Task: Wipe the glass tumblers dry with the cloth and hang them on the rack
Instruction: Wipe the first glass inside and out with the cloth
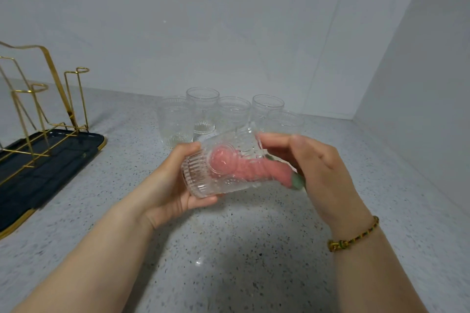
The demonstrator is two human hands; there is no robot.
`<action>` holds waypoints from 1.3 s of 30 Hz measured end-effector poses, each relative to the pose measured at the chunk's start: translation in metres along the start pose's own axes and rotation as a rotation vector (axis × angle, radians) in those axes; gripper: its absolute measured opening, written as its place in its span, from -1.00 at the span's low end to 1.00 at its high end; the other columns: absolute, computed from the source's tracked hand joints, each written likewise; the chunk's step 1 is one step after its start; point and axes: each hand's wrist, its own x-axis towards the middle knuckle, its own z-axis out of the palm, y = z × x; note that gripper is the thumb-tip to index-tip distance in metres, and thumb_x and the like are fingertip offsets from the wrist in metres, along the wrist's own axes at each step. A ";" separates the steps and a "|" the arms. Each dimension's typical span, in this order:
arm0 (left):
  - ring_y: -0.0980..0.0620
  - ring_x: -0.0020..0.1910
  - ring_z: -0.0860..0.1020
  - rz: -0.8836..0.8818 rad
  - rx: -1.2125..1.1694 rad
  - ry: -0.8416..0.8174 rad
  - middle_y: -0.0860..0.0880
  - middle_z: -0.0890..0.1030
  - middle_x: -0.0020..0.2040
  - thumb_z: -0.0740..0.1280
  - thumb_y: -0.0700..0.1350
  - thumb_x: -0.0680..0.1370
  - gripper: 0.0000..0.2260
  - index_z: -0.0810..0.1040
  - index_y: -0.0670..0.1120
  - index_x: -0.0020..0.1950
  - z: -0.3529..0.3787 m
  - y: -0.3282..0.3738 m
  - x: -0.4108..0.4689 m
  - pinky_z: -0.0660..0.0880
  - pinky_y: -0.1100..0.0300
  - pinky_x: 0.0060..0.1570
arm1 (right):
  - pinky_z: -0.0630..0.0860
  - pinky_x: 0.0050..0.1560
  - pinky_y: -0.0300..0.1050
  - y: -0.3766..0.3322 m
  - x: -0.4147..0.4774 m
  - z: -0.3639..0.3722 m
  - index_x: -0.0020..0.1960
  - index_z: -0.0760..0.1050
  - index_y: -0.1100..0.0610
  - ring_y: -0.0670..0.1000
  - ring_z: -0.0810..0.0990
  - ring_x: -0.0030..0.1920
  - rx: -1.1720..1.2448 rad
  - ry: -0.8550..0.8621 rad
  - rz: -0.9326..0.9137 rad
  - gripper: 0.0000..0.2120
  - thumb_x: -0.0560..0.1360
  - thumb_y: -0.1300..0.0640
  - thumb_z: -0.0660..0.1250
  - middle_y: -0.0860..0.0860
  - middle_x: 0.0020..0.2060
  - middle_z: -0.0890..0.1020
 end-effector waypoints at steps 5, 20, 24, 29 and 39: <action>-0.04 -0.54 0.59 -0.034 0.034 0.023 -0.16 0.64 -0.36 0.25 0.08 0.26 -0.63 0.55 -0.15 -0.10 -0.002 0.002 -0.002 0.51 0.21 -0.65 | 0.48 -0.27 -0.43 -0.006 -0.005 0.007 0.06 0.46 -0.17 -0.26 0.59 -0.21 -0.246 -0.347 0.032 -0.62 0.28 -0.25 0.27 -0.31 -0.16 0.62; 0.04 0.09 0.60 0.147 0.360 -0.119 0.00 0.48 0.28 0.61 0.06 0.00 -0.09 0.37 0.10 0.32 -0.006 -0.006 0.000 0.58 0.15 -0.05 | 0.57 -0.15 -0.24 0.017 0.003 0.012 -0.08 0.59 0.17 -0.01 0.64 -0.16 0.304 -0.124 0.331 -0.83 0.32 0.22 0.39 0.05 -0.15 0.67; 0.10 -0.05 0.64 0.255 0.524 0.034 0.04 0.63 0.02 0.48 0.05 0.04 -0.35 0.44 0.18 0.12 -0.007 -0.008 0.004 0.57 0.15 -0.06 | 0.60 -0.13 -0.15 0.019 0.005 0.015 -0.02 0.57 0.18 0.03 0.65 -0.13 0.460 -0.170 0.385 -0.74 0.30 0.16 0.38 0.08 -0.13 0.67; 0.09 -0.47 0.59 0.149 0.409 0.061 -0.05 0.63 -0.40 0.51 0.08 0.20 -0.60 0.55 -0.13 -0.13 -0.001 -0.007 0.002 0.51 0.33 -0.52 | 0.55 -0.05 -0.28 0.008 -0.004 0.022 0.07 0.41 0.00 -0.15 0.61 -0.06 0.128 -0.435 0.226 -0.61 0.38 0.39 0.35 -0.09 -0.12 0.64; 0.03 -0.05 0.65 0.144 0.405 -0.072 0.03 0.69 -0.03 0.60 0.19 -0.11 -0.12 0.46 0.03 0.17 -0.013 -0.003 0.000 0.57 0.27 -0.20 | 0.57 -0.02 -0.11 0.025 0.003 0.034 0.02 0.50 0.29 0.07 0.63 -0.11 0.633 -0.180 0.318 -0.71 0.31 0.30 0.26 0.15 -0.12 0.63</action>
